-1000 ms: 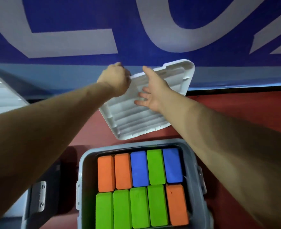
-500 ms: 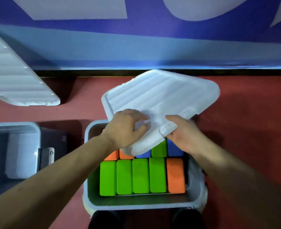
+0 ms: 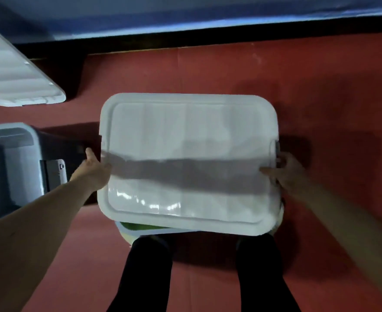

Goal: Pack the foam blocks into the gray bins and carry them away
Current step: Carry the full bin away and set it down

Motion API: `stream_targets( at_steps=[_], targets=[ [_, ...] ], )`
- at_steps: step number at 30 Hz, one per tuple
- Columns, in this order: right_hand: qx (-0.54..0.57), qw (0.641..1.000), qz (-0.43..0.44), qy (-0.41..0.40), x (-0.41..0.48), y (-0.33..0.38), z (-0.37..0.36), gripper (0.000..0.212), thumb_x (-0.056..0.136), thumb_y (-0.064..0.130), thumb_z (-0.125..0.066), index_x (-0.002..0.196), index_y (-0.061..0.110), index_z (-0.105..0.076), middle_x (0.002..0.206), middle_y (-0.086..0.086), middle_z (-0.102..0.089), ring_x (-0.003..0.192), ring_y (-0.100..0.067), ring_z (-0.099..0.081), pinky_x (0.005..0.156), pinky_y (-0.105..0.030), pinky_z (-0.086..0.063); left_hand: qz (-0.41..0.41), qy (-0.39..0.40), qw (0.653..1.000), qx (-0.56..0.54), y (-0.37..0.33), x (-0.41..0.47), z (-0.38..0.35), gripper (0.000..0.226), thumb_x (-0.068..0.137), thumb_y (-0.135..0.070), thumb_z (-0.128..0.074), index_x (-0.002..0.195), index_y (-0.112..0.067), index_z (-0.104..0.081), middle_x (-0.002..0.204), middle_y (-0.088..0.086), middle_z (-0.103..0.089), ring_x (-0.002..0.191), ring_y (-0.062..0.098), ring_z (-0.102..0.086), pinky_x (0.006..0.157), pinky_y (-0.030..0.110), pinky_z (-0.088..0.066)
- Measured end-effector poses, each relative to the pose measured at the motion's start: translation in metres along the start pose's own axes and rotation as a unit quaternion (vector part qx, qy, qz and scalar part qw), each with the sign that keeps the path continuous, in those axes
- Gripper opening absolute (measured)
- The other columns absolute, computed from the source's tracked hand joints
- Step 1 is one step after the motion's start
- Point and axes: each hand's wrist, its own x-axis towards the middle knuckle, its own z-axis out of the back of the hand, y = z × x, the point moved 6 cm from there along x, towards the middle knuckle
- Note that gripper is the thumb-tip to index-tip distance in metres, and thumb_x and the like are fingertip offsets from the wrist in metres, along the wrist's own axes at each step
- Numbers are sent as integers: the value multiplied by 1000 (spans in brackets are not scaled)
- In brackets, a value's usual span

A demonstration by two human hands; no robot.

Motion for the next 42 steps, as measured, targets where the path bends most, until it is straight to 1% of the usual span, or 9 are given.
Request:
stream_targets(
  at_steps=[4, 8, 14, 23, 29, 32, 35, 39, 42],
  targets=[
    [-109, 990, 60, -67, 9, 2, -3, 60, 84, 20, -75, 139, 15, -50, 115, 3, -62, 99, -18, -60, 82, -27, -43, -6, 27, 997, -78, 6, -5, -29, 47, 99, -40, -47, 137, -16, -33, 129, 17, -57, 106, 37, -56, 88, 45, -43],
    [-206, 960, 136, -129, 9, -3, -6, 63, 90, 33, -57, 149, 18, -41, 123, -17, -58, 111, -35, -58, 97, -42, -47, 5, -28, 997, -75, 7, -16, -36, 48, 103, -29, -40, 147, -11, -31, 134, 23, -53, 116, 41, -54, 88, 45, -41],
    [-297, 939, 91, -145, 12, -14, -7, 58, 96, 29, -48, 152, 22, -35, 122, -24, -54, 114, -43, -54, 99, -48, -44, 32, -37, 999, -2, 20, -21, -54, 45, 101, -34, -31, 134, -4, -38, 117, 26, -58, 96, 39, -56, 76, 45, -42],
    [-233, 966, 50, -99, 29, -21, -6, 50, 96, 22, -50, 146, 23, -44, 125, -18, -65, 113, -39, -61, 96, -41, -48, 12, -18, 987, -159, 27, -5, -57, 44, 100, -46, -42, 124, -13, -59, 112, 10, -64, 97, 30, -61, 83, 42, -51],
    [-227, 970, 54, -62, 32, -19, -3, 38, 94, 21, -60, 132, 15, -59, 117, -6, -65, 108, -25, -60, 83, -25, -39, -16, -25, 991, -129, 21, 11, -38, 49, 99, -50, -43, 130, -15, -57, 115, 8, -65, 101, 30, -61, 86, 41, -49],
    [-192, 976, 55, -82, 36, -25, 3, 58, 86, 30, -70, 141, 22, -53, 129, -9, -58, 113, -23, -57, 100, -32, -44, -26, -3, 985, -169, 24, 18, -36, 46, 96, -46, -54, 134, -20, -54, 115, 4, -64, 105, 28, -61, 88, 38, -47],
    [-56, 997, -1, -47, 40, -44, 9, 102, 68, 42, -87, 153, 25, -31, 143, 0, -52, 124, -17, -54, 105, -39, -46, 15, 64, 968, -240, 34, 26, -40, 80, 89, -54, -64, 154, -26, -27, 142, 5, -50, 127, 29, -49, 105, 44, -40],
    [27, 999, -18, 15, 45, -49, 9, 58, 78, 23, -82, 131, 19, -58, 118, -5, -71, 106, -23, -69, 85, -38, -56, 66, 173, 924, -335, 44, 38, -51, 116, 60, -58, -87, 155, -26, -27, 150, -5, -45, 137, 23, -42, 112, 52, -32],
    [16, 999, -10, 31, 42, -43, 10, 43, 79, 27, -82, 118, 26, -64, 109, 2, -72, 95, -16, -70, 76, -31, -55, 34, 185, 922, -340, 39, 35, -46, 73, 64, -46, -85, 128, -26, -57, 129, -6, -63, 121, 20, -55, 111, 51, -33]
  ],
)
